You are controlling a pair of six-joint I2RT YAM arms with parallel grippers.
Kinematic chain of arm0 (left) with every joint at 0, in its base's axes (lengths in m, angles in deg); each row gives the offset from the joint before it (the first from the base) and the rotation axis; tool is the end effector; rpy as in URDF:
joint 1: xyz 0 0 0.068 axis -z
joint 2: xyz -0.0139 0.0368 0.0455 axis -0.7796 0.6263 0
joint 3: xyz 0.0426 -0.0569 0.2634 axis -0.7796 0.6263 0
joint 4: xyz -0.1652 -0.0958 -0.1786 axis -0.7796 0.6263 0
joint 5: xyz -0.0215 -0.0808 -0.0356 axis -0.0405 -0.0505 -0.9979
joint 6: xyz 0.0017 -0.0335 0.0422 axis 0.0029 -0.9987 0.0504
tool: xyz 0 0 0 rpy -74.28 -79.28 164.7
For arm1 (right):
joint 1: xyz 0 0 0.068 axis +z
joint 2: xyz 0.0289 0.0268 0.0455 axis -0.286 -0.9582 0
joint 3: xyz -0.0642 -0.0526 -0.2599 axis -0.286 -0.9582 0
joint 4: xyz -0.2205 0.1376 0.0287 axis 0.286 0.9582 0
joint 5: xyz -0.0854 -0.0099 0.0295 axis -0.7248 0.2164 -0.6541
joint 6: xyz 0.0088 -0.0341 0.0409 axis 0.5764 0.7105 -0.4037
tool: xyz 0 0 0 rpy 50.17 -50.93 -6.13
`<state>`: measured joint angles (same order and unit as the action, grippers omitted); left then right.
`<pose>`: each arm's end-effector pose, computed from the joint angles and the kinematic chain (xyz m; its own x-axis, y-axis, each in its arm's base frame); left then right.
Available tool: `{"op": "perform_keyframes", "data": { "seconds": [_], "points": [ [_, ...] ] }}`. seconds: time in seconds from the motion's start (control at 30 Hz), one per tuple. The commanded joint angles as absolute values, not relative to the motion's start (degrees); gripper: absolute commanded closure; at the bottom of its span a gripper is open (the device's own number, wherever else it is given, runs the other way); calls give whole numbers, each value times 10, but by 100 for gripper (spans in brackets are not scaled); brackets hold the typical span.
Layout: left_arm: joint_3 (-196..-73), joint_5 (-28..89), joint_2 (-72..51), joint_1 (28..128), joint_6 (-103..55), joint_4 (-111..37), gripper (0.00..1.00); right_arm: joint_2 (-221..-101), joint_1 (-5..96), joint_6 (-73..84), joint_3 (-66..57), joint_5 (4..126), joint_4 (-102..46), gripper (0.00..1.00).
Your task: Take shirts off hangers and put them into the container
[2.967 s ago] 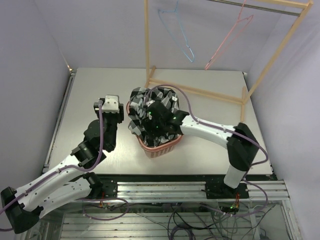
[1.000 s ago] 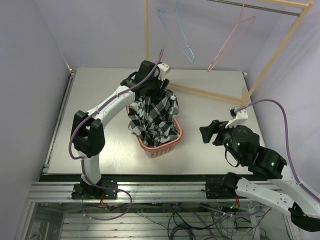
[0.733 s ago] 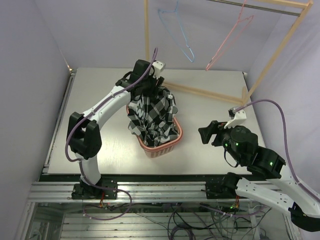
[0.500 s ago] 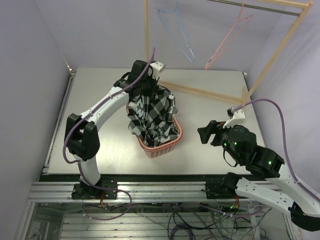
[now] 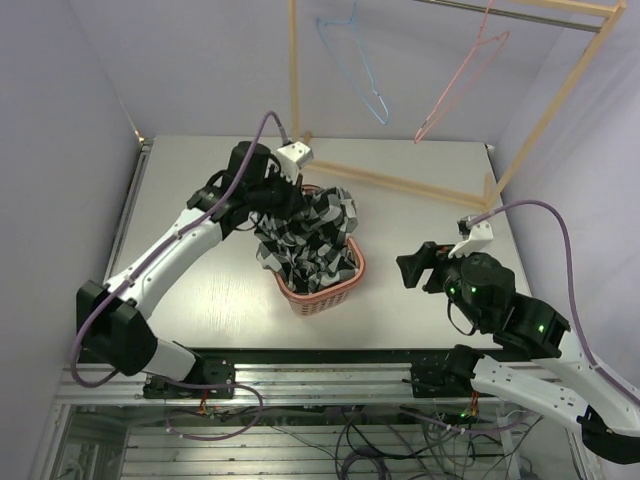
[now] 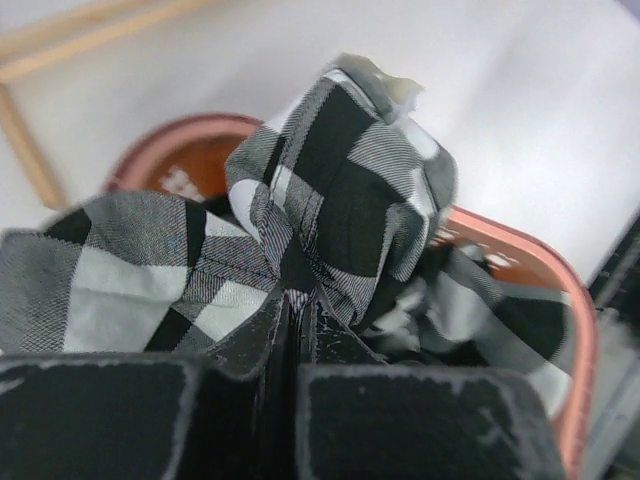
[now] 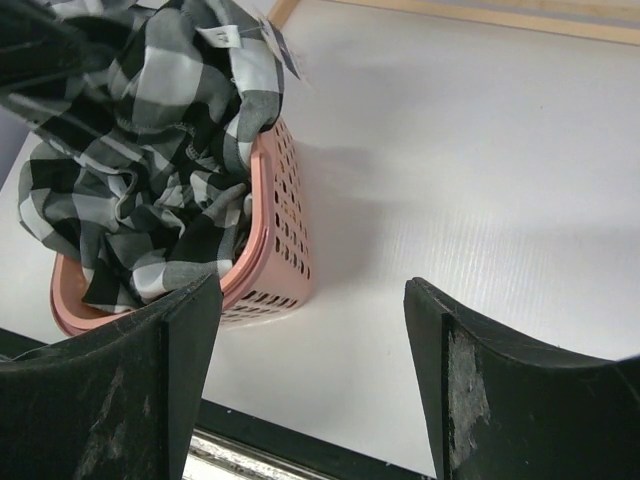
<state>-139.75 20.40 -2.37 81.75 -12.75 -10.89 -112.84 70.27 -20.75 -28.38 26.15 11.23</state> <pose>0.2823 -0.1795 0.3525 -0.4409 0.2583 -0.8596 0.7158 0.6790 -0.1632 0.0796 0.0767 0.3534 -0.4000 0.2427 -0.8838 -0.2133 0.9132 0.3473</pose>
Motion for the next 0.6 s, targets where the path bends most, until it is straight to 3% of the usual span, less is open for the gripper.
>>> {"op": "perform_keyframes", "data": {
  "seconds": [0.0,0.1,0.2,0.57],
  "points": [
    [-1312,117,-52,815,-209,-104,93,-1131,703,-210,-296,247,85,26],
    [-1213,84,-82,826,-306,-195,93,-1141,703,-206,-299,249,73,26],
    [-1171,145,-95,848,-333,-211,93,-1152,703,-207,-298,253,73,26],
    [-1252,369,25,947,-333,-69,93,-1148,703,-213,-300,251,74,26]
  ]
}}
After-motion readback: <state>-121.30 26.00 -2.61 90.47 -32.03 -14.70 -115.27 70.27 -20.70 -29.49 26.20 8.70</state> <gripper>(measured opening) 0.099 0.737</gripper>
